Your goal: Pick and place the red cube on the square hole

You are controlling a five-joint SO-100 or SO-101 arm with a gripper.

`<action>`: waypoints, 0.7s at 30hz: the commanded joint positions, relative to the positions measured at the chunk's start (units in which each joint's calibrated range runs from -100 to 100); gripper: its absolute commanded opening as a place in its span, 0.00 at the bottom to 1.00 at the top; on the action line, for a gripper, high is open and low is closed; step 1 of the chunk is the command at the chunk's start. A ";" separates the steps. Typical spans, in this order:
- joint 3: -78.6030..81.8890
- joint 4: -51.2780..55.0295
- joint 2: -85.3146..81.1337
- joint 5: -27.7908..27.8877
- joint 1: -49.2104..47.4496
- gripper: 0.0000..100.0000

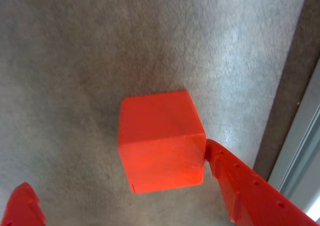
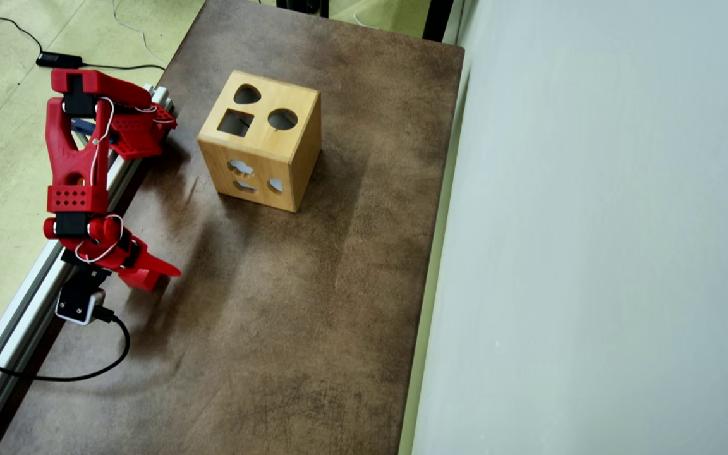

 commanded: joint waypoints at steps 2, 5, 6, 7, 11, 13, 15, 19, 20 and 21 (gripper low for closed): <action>-1.06 -1.58 -0.05 0.29 0.06 0.48; -1.86 -1.58 2.07 0.10 -0.16 0.48; -1.86 -1.58 2.15 0.00 -0.16 0.48; -1.86 -1.58 2.15 -0.05 -0.16 0.47; -1.86 -1.58 2.07 -0.05 -0.39 0.41; -1.86 -1.58 1.56 -0.05 -0.46 0.40; -1.86 -1.58 1.47 -0.05 -0.46 0.40; -1.86 -1.50 1.39 -0.10 -0.46 0.39; -1.86 -1.42 1.39 -0.10 -0.46 0.39; -1.86 -1.34 1.39 -0.10 -0.46 0.39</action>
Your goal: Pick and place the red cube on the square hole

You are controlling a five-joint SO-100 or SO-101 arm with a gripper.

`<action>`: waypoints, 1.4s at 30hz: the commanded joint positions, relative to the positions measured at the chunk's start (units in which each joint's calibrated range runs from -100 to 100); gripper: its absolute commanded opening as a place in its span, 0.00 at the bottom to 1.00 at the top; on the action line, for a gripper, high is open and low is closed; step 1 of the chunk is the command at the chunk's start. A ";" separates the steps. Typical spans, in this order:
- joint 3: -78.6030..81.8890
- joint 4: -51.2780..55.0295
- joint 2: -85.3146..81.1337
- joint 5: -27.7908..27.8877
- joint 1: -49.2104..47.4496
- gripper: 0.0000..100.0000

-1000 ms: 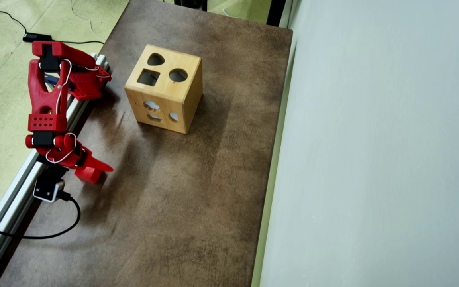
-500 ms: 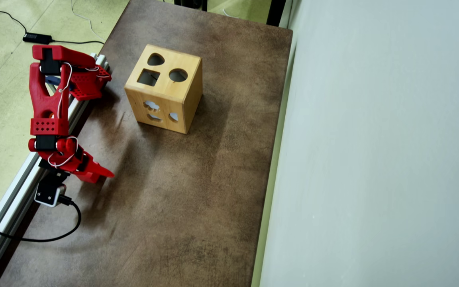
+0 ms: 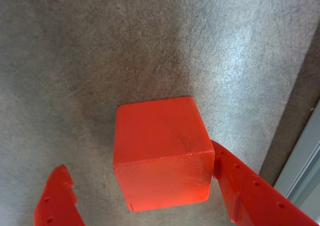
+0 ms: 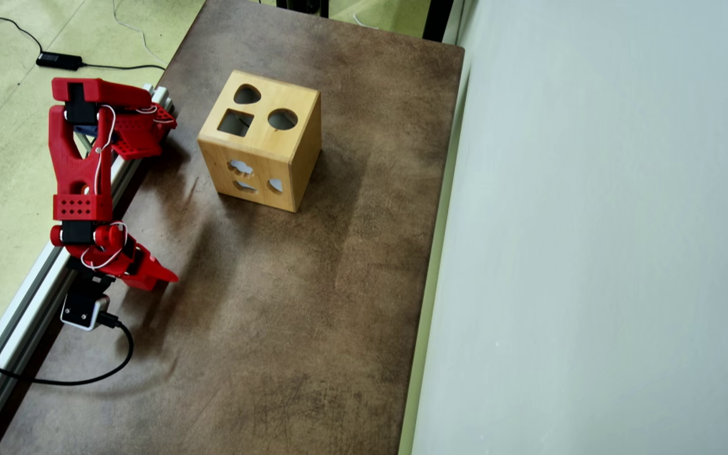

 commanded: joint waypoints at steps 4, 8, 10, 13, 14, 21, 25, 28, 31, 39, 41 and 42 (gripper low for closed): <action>-1.95 0.52 -1.66 -0.10 -0.39 0.39; -1.95 0.68 -2.09 -0.15 -0.31 0.39; -1.95 0.68 -3.11 -0.20 -0.31 0.39; -1.95 0.68 -3.79 -0.20 -0.31 0.35; -1.95 0.68 -3.87 -0.20 -0.31 0.32; -1.95 0.03 -3.87 -0.24 0.28 0.20; -1.95 -0.05 -3.87 -0.24 0.35 0.16; -1.95 -0.05 -3.87 -0.24 0.35 0.10; -1.95 0.52 -3.95 -0.24 0.35 0.02; -1.95 0.84 -9.56 -0.24 0.21 0.02; -1.59 0.84 -12.36 -0.24 0.06 0.02; -1.50 0.84 -13.64 -0.24 0.06 0.02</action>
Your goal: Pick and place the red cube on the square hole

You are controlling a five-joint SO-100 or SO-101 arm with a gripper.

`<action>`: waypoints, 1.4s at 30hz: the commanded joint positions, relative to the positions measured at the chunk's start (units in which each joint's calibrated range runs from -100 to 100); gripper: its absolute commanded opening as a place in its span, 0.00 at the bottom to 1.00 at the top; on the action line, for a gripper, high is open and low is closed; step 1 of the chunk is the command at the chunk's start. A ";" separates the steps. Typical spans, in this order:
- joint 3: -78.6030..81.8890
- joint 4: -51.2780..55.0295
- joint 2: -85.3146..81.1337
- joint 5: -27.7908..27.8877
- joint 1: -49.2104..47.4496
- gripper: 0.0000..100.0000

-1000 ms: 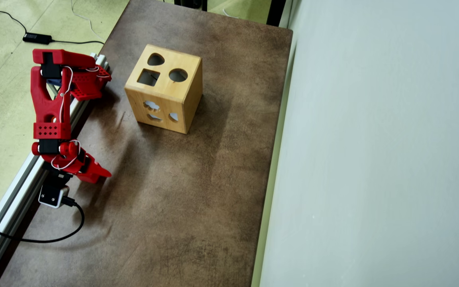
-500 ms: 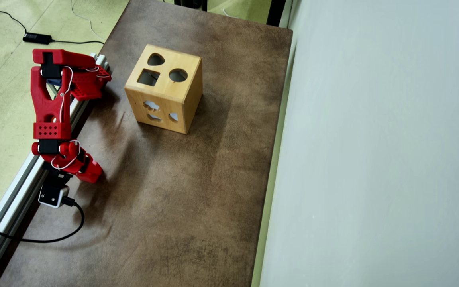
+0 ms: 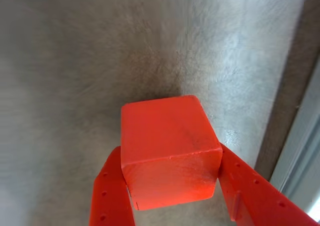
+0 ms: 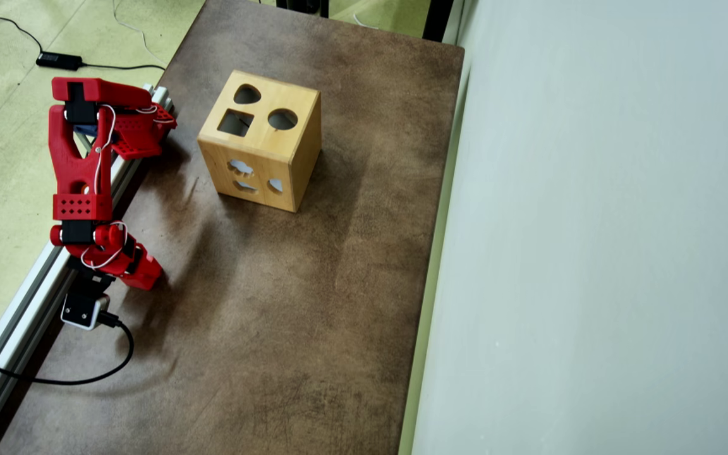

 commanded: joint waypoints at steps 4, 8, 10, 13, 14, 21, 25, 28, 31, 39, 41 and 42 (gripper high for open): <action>-1.15 0.52 -14.24 -0.29 0.28 0.02; -1.15 0.60 -18.15 -0.39 0.43 0.02; -1.15 0.60 -19.93 -1.51 0.50 0.02; -1.86 0.60 -22.99 -4.84 0.50 0.02; -1.95 0.60 -24.18 -6.06 0.43 0.02; -2.04 8.80 -31.82 -12.50 -0.91 0.02; -2.04 18.13 -35.56 -13.92 -4.47 0.02; -2.13 21.83 -38.95 -14.85 -7.37 0.02; -2.13 23.51 -42.78 -15.92 -10.20 0.02; -2.13 27.54 -52.29 -20.66 -18.07 0.02; -2.04 28.74 -54.33 -21.93 -20.74 0.02; -2.04 28.82 -55.51 -22.56 -22.08 0.02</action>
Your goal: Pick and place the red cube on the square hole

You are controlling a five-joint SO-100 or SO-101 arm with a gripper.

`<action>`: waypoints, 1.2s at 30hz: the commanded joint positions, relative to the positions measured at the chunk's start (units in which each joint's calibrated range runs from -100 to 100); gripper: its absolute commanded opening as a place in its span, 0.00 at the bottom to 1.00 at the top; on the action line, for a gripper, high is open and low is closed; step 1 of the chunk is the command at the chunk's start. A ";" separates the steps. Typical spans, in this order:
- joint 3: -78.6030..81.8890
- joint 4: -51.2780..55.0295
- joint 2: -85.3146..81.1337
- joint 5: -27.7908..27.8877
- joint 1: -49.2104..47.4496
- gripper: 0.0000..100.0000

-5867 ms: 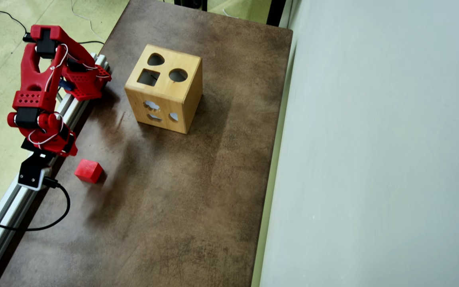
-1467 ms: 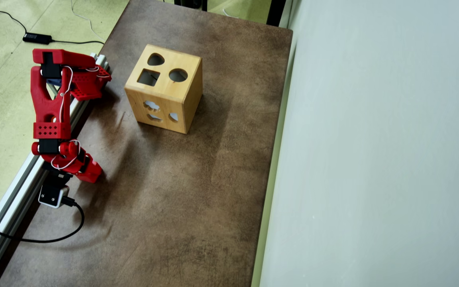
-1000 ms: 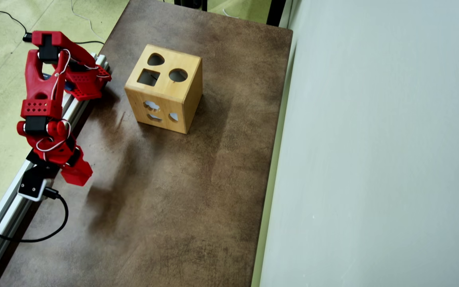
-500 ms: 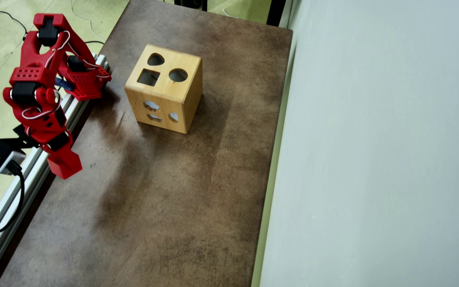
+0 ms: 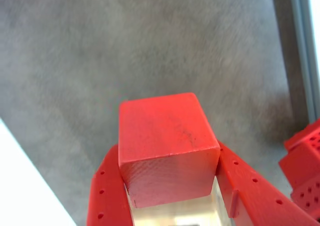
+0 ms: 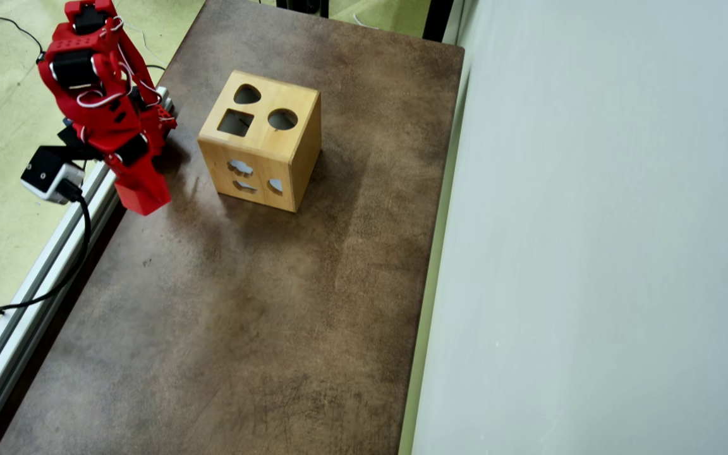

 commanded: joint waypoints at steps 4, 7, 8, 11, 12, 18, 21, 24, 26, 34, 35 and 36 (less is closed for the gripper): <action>-1.41 1.06 -9.59 -4.30 -9.54 0.02; -1.41 1.06 -10.78 -6.40 -13.85 0.02; -1.41 1.06 -11.12 -7.03 -15.19 0.02; -1.32 1.14 -12.22 -8.74 -18.24 0.02; -1.32 1.14 -12.56 -9.23 -19.05 0.02; -1.24 1.30 -12.90 -11.53 -23.21 0.02; -1.24 1.30 -12.99 -12.31 -24.18 0.02; -1.24 1.38 -12.99 -12.70 -24.70 0.02; -1.24 1.38 -12.99 -12.70 -24.85 0.02; -1.24 1.38 -15.45 -12.70 -24.85 0.02; -1.24 1.38 -15.96 -12.70 -24.85 0.02; -1.24 1.38 -16.38 -12.70 -24.85 0.02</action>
